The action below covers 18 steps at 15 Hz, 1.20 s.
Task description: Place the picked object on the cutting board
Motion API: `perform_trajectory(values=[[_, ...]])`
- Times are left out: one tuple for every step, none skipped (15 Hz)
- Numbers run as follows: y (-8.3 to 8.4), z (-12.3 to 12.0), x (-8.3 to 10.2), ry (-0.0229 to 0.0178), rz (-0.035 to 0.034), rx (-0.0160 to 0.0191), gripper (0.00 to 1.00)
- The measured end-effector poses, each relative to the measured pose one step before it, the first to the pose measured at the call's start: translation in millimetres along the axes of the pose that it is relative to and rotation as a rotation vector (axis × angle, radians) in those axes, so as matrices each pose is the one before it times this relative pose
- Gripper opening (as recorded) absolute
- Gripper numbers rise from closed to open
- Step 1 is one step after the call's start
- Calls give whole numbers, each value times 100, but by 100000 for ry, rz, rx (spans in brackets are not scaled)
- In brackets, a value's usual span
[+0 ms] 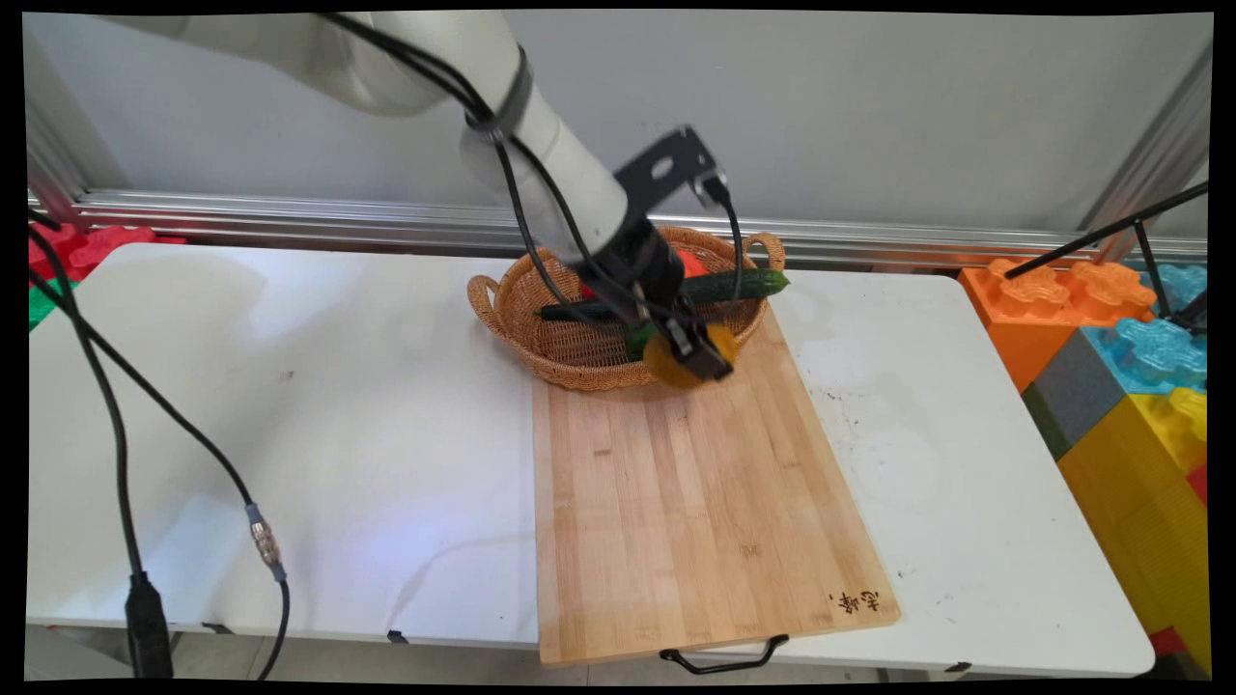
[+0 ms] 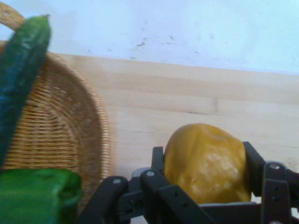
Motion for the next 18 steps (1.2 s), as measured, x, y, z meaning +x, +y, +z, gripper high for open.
perform_trajectory(values=[[193,559,-241,-273,-398,-906,0],[288,1183,-584,-539,-1313,-1397,0],[101,613,-286,-294,-706,-595,0],[119,1427,-610,-523,-1324,-1017,0],[26,765,-364,-304,-678,-515,0],[11,719,-364,-292,-613,-461,0],[-10,940,-464,-354,-748,-708,0],[-10,512,-233,-196,-328,-413,0],[-65,1005,-514,-305,-627,-689,0],[-41,491,-224,-90,-248,-307,0],[-32,379,-160,-94,-117,-228,0],[-40,500,-232,-157,-144,-332,0],[-33,480,-228,-169,-122,-300,0],[-5,286,-124,-129,5,-126,0],[4,228,-86,-53,80,-72,0],[62,203,2,150,351,-58,100],[68,93,58,205,220,-9,100],[57,17,88,197,181,114,100]])
